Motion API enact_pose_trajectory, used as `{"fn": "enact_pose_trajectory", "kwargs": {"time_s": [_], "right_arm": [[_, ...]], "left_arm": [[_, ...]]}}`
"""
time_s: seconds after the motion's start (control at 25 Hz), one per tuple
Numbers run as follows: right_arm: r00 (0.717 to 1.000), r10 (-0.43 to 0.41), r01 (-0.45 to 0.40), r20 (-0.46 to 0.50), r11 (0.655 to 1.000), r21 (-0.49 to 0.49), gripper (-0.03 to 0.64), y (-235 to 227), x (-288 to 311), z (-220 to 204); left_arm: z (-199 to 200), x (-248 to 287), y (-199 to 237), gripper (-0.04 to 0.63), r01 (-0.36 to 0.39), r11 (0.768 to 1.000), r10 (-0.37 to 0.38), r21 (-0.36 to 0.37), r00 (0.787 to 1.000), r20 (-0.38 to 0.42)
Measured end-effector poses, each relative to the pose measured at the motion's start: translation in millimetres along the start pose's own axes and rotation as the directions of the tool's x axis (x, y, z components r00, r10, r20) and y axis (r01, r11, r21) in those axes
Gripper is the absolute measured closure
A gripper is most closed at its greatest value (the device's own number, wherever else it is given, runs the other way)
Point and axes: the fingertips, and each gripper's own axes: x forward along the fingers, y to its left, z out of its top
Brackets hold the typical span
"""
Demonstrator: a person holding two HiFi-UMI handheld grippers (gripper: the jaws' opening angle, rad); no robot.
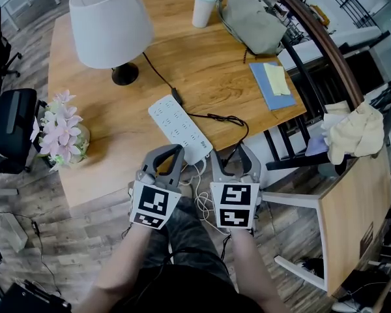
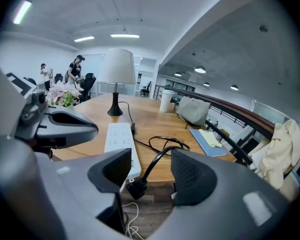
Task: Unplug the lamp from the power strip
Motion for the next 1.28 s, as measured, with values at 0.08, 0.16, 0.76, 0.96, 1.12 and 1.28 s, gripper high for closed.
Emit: {"fn": "enact_pose_trajectory", "kwargs": {"time_s": [0.08, 0.16, 0.76, 0.96, 1.12, 1.28], "right_arm": [[0.999, 0.013, -0.014, -0.031, 0.999, -0.034, 0.374, 5, -4, 0], [0.998, 0.029, -0.032, -0.060, 0.998, -0.058, 0.374, 9, -8, 0], [0.988, 0.151, -0.149, 0.040, 0.987, -0.052, 0.385, 40, -32, 33], [0.979, 0.151, -0.149, 0.134, 0.989, -0.025, 0.510, 45, -42, 43], [0.971, 0.145, -0.149, 0.191, 0.989, 0.006, 0.609, 46, -49, 50], [0.939, 0.168, -0.188, 0.299, 0.981, 0.037, 0.609, 50, -61, 64]], "left_arm": [[1, -4, -1, 0.598, 0.001, 1.000, -0.001, 0.001, 1.000, 0.004], [1, -7, -3, 0.598, 0.002, 1.000, -0.002, 0.002, 1.000, 0.008], [25, -40, 12, 0.598, -0.030, 0.999, 0.031, -0.014, 0.995, 0.091], [37, -52, 23, 0.598, -0.042, 0.998, 0.047, -0.039, 0.990, 0.135], [47, -61, 26, 0.598, -0.041, 0.998, 0.050, -0.053, 0.983, 0.175], [58, -71, 28, 0.598, -0.032, 0.997, 0.048, -0.073, 0.973, 0.226]]}}
